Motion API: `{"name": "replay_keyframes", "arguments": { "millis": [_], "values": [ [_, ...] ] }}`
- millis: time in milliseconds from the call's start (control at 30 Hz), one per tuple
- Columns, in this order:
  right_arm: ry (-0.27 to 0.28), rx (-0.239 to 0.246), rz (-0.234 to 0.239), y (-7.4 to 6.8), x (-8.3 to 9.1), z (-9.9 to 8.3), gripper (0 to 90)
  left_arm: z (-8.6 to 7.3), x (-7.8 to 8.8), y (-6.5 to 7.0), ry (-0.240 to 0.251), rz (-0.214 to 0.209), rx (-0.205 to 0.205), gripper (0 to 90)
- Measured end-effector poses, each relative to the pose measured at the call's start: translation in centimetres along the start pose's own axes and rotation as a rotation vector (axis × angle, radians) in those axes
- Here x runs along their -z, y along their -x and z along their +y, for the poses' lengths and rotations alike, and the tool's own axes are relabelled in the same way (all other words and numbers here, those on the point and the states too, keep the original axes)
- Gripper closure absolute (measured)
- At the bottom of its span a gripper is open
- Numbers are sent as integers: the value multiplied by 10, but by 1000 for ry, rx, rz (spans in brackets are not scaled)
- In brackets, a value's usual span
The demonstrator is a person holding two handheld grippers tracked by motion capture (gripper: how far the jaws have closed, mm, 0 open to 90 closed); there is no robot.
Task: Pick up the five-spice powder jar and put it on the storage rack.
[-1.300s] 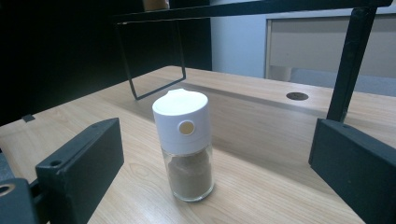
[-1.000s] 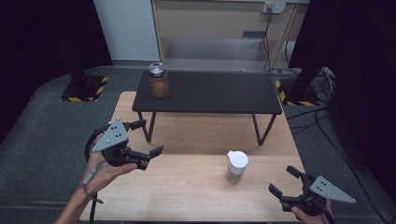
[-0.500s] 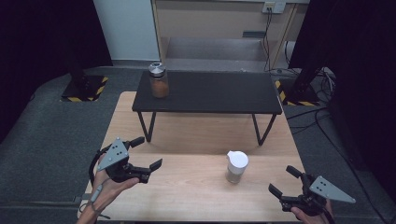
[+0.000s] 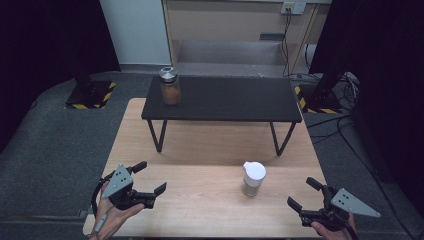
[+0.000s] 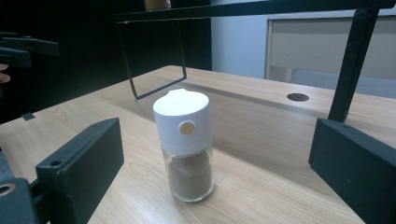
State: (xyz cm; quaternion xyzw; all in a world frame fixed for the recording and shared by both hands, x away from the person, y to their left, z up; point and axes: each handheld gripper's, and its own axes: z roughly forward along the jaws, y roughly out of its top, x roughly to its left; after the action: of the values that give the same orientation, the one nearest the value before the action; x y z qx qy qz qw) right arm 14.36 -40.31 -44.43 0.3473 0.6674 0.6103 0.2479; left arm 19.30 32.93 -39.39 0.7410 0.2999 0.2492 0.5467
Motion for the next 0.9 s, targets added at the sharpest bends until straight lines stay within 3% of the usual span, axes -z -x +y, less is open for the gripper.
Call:
{"name": "replay_keyframes", "arguments": {
  "millis": [167, 300, 400, 600, 900],
  "values": [
    [3, 2, -3, 0, 0, 0, 33, -5, 1, 4, 1, -10, -6, 31],
    [5, 2, -5, 0, 1, 0, 33, -9, 1, 2, -4, -18, 19, 32],
    [9, 8, -15, 0, 1, 0, 32, -10, 2, 2, -19, -10, 12, 31],
    [19, 12, -22, 1, 1, 0, 31, -12, 8, 0, -5, 28, 16, 28],
    [25, 18, -38, 3, 1, 0, 28, -19, 18, -4, 49, 65, 64, 14]
  ]
}}
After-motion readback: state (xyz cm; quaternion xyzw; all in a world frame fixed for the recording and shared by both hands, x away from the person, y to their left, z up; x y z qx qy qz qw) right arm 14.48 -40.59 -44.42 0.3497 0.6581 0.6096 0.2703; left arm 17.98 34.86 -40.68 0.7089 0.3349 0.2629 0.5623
